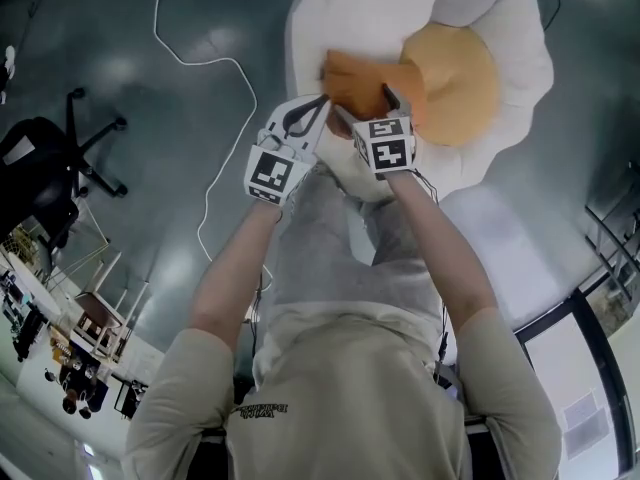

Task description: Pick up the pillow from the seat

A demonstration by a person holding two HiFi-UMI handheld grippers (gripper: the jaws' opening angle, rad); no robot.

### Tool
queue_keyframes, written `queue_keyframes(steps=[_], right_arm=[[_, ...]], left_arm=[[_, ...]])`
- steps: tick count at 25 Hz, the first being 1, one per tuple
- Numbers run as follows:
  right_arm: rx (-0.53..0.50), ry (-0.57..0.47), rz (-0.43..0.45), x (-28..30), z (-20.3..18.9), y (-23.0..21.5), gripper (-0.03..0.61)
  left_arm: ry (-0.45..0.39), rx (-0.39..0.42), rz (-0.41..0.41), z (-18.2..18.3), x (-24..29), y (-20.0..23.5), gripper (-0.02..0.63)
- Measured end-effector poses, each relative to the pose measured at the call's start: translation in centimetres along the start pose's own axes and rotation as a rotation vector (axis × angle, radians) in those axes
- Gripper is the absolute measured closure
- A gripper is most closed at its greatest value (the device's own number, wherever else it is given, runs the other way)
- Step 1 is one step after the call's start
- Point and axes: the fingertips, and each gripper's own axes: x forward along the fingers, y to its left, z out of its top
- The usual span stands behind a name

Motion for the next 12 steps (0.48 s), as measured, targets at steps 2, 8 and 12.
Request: queue_keyframes(steps=[2,8,12], right_arm=[[0.007,0.029,-0.004,0.4,-0.3,-0.3,0.206],[0.039,0.064,-0.014,-0.2,-0.2,-1.2,0.359],[0.012,0.067,0.019,-2.3,-0.3,-1.9,0.37]], left_arm=[[0.001,-0.005,0.003,-0.1,-0.1,0.1,0.604],[-0.01,-0.035,0.034,0.2,-1.2,1.0,0.604],[-0.025,-0.051,0.044,1.6,-1.0,-0.1,0.604]])
